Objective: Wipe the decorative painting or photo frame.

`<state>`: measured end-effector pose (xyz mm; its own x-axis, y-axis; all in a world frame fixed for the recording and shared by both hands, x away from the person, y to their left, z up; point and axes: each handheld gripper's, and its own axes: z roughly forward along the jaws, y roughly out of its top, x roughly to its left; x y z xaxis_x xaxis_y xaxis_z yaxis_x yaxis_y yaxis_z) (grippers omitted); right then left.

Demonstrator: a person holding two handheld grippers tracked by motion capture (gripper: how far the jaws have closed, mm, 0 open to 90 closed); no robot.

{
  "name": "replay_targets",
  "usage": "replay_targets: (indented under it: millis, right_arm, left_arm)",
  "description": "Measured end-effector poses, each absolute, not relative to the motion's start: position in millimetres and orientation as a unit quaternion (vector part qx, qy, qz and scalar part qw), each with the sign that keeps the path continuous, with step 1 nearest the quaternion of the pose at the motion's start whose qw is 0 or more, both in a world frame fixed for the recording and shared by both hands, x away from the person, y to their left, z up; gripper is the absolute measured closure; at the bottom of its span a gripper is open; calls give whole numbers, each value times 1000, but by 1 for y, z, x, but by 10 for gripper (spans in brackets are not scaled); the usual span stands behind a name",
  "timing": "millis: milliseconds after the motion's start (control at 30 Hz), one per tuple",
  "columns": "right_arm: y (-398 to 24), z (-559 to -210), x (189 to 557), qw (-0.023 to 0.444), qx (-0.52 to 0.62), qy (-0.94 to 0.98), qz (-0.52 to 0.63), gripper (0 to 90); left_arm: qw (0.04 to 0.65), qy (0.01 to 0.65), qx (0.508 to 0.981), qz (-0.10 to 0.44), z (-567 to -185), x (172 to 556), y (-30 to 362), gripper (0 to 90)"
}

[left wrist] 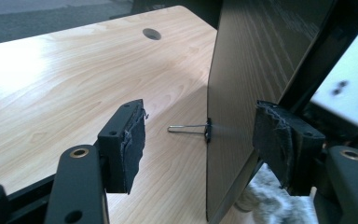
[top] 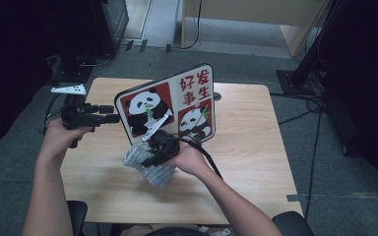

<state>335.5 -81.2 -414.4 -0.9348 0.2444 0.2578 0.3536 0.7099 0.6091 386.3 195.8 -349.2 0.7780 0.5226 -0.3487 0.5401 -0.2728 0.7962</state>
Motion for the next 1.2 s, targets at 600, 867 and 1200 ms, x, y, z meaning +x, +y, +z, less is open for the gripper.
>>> replay_targets:
  millis: [600,867,1200]
  right_arm:
    - [-52,-363,329,66,-120,-921,-363,677]
    - [-39,-347,330,63,-102,-923,-367,675]
    - [-26,-325,335,57,-82,-920,-378,673]
  left_arm:
    - [506,345,790,-1,-346,379,215,337]
    - [500,357,789,2,-348,374,223,332]
    - [509,363,781,9,-347,367,233,332]
